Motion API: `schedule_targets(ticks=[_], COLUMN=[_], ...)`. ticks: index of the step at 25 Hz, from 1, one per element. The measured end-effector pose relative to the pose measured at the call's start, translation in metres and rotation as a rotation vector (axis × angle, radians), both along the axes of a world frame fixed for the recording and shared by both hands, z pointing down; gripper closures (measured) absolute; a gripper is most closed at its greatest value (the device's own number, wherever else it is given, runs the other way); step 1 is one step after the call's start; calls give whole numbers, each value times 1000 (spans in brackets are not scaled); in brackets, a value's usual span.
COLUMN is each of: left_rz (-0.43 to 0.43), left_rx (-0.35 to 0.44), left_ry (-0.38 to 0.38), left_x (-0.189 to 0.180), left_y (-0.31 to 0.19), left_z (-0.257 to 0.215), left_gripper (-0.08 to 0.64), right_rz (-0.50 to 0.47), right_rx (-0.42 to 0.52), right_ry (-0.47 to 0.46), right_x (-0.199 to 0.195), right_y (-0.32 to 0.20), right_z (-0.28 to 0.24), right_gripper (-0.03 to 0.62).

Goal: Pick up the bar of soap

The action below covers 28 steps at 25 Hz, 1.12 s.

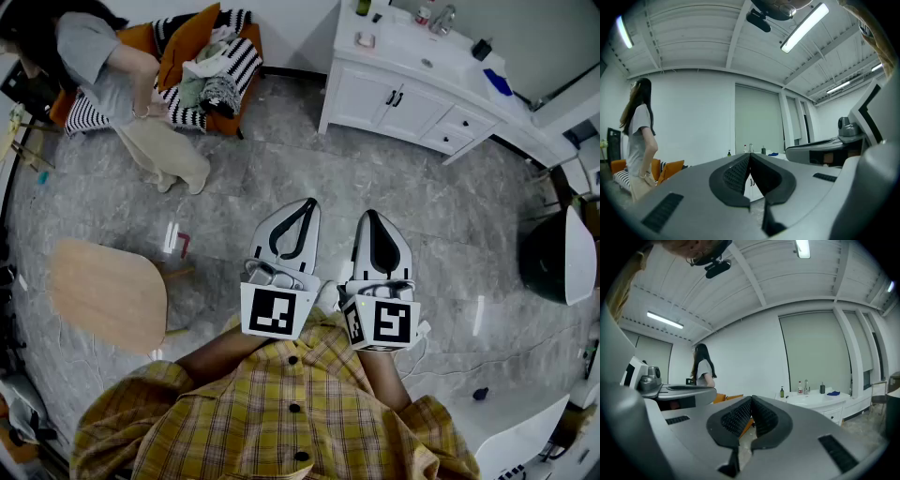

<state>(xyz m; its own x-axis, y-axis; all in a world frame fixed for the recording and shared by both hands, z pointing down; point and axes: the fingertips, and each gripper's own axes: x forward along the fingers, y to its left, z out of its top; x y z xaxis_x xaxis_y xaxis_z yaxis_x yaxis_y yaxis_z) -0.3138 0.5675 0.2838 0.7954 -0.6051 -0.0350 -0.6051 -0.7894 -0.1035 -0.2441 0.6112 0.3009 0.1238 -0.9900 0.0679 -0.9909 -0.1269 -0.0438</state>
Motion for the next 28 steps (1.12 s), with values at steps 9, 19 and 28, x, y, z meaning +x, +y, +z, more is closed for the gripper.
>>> schedule_targets(ticks=[9, 19, 28], left_rz=[17, 7, -17], left_rx=[15, -55, -12], left_ry=[-49, -25, -62], left_x=[-54, -46, 35], left_y=[-15, -65, -186], left_z=[2, 26, 35], left_gripper=[548, 548, 548], right_rz=[24, 64, 68], right_rx=[-32, -107, -84], right_ry=[-48, -59, -93], right_x=[-48, -34, 52], right_y=[-11, -54, -176], right_z=[8, 39, 46], right_gripper=[577, 577, 577])
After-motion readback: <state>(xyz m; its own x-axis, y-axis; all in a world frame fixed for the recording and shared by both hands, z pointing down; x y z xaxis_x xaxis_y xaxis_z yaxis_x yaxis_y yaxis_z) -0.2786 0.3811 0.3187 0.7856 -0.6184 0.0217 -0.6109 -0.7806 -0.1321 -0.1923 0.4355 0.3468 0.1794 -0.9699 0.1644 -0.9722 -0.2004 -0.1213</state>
